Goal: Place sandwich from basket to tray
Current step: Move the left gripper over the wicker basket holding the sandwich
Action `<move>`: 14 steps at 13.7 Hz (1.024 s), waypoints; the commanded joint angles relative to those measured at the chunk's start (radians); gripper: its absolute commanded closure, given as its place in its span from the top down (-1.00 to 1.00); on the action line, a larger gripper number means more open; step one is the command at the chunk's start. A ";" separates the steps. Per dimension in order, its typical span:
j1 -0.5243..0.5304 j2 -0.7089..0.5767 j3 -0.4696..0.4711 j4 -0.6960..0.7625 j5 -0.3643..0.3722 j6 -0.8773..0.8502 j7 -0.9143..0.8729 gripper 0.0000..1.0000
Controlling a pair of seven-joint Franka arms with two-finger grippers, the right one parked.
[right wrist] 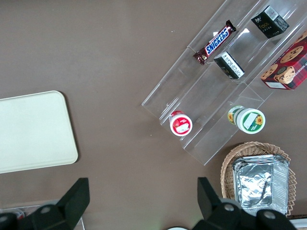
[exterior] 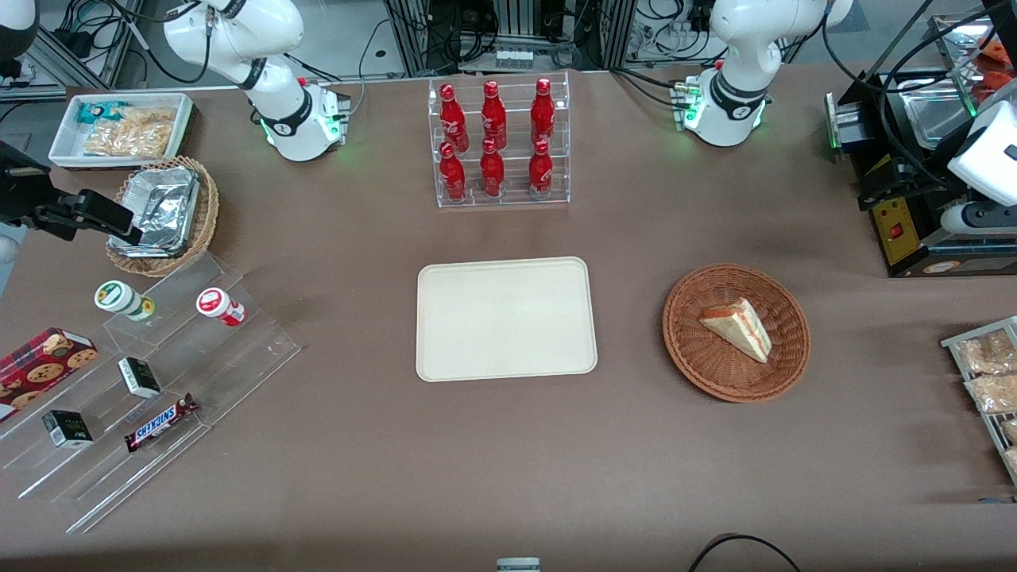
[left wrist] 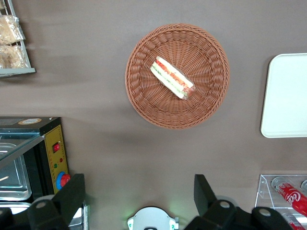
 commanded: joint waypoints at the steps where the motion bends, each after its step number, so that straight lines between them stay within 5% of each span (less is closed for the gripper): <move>1: 0.019 0.019 -0.021 0.026 -0.009 -0.004 -0.018 1.00; 6: -0.016 0.139 -0.020 -0.071 0.010 0.143 -0.040 1.00; 14: -0.055 0.209 -0.021 -0.328 0.013 0.523 -0.435 1.00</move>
